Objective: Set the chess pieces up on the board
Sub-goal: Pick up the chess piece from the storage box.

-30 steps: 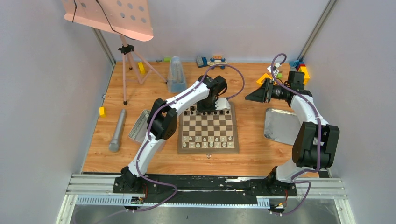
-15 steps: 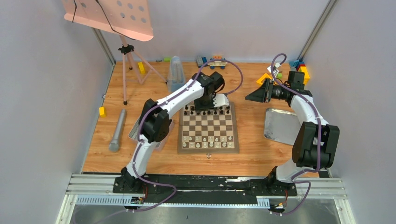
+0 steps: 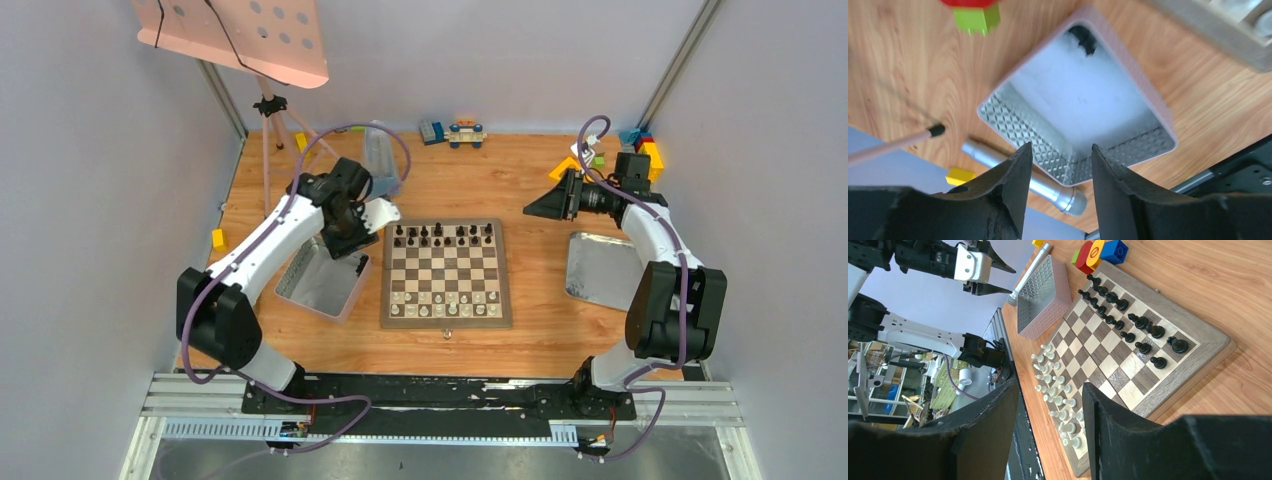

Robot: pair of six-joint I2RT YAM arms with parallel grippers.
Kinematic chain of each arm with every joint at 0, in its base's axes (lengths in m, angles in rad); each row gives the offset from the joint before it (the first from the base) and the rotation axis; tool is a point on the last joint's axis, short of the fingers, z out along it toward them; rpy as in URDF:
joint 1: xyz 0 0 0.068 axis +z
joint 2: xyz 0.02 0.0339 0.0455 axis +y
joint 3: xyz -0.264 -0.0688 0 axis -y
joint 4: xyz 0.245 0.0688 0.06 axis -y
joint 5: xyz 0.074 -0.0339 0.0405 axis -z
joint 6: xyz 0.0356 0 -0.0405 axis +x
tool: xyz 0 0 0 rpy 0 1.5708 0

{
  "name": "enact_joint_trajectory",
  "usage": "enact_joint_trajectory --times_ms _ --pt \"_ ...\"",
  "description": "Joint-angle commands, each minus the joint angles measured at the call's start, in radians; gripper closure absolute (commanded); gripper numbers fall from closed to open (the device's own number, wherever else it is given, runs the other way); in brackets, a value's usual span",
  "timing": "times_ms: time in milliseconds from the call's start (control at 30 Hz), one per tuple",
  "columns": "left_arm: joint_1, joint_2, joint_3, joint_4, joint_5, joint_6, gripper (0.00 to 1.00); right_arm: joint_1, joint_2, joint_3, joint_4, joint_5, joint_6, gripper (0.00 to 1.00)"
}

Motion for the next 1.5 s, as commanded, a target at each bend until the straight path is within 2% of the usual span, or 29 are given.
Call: enact_joint_trajectory --times_ms 0,67,200,433,633,767,900,1033,1233,1467 --pt "0.091 -0.105 -0.159 0.195 0.023 0.149 0.43 0.025 -0.023 0.035 -0.024 0.033 -0.068 0.49" --pt "0.120 -0.106 -0.190 0.234 0.067 0.260 0.40 0.034 -0.018 0.041 -0.043 0.052 -0.084 0.49" --pt "0.148 -0.053 -0.198 0.263 0.097 0.379 0.37 0.037 -0.014 0.042 -0.080 0.098 -0.126 0.49" --pt "0.194 0.093 -0.124 0.293 0.119 0.420 0.36 0.037 0.009 0.033 -0.132 0.120 -0.180 0.49" --pt "0.208 0.094 -0.167 0.338 0.131 0.414 0.36 0.038 0.020 0.032 -0.172 0.137 -0.221 0.49" --pt "0.210 0.086 -0.166 0.323 0.149 0.289 0.37 0.037 0.023 0.039 -0.204 0.158 -0.250 0.50" --pt "0.216 0.061 -0.211 0.309 0.170 0.081 0.39 0.036 0.024 0.047 -0.238 0.201 -0.278 0.51" --pt "0.218 0.045 -0.268 0.328 0.258 -0.046 0.40 0.036 0.048 0.068 -0.276 0.233 -0.298 0.52" --pt "0.224 0.072 -0.323 0.400 0.312 -0.157 0.42 0.035 0.078 0.079 -0.287 0.272 -0.307 0.54" --pt "0.226 0.096 -0.339 0.484 0.325 -0.219 0.42 0.035 0.073 0.072 -0.286 0.269 -0.306 0.55"
